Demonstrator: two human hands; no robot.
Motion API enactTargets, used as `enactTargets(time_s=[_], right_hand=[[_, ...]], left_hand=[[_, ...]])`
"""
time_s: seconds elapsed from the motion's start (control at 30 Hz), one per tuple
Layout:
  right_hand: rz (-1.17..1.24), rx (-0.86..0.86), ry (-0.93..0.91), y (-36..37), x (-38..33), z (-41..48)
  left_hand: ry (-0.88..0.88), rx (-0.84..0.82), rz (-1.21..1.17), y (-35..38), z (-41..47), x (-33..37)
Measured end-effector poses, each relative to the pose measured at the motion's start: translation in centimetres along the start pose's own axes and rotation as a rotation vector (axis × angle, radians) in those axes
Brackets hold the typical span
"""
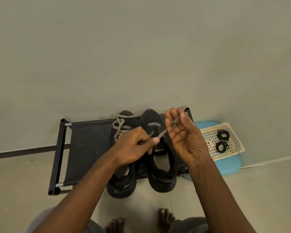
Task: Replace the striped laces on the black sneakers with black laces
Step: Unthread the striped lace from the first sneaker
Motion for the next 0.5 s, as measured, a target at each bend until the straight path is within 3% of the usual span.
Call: enactTargets(time_s=[0.13, 0.23, 0.3, 0.4, 0.5], right_hand=[[-0.167, 0.081, -0.146, -1.5, -1.3, 0.7], [-0.562, 0.146, -0.316, -2.7, -2.5, 0.7], [-0.825, 0.1, -0.373, -2.6, -2.8, 0.6], [-1.078, -0.161, -0.206, -1.7, -0.8, 0.2], [-1.109, -0.362, 0.097, -0.9, 1.8, -1.0]], left_hand=[[0.028, -0.048, -0.028, 0.6, -0.6, 1.0], [0.082, 0.003, -0.001, 0.2, -1.3, 2.3], [0.157, 0.06, 0.029, -0.1, -1.8, 3.5], [0.281, 0.21, 0.024, -1.0, -2.6, 5.1], [0.255, 0.45, -0.054, -3.3, -2.6, 4.4]])
Point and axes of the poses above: each hand's wrist, its own z-axis towards the middle knuckle, its own y-axis out of the palm, x = y × z, the point moved 7 cm from there along z, towards the middle knuckle, and after that the axes turned 13 degrees about -y, right-handed, at the moved point
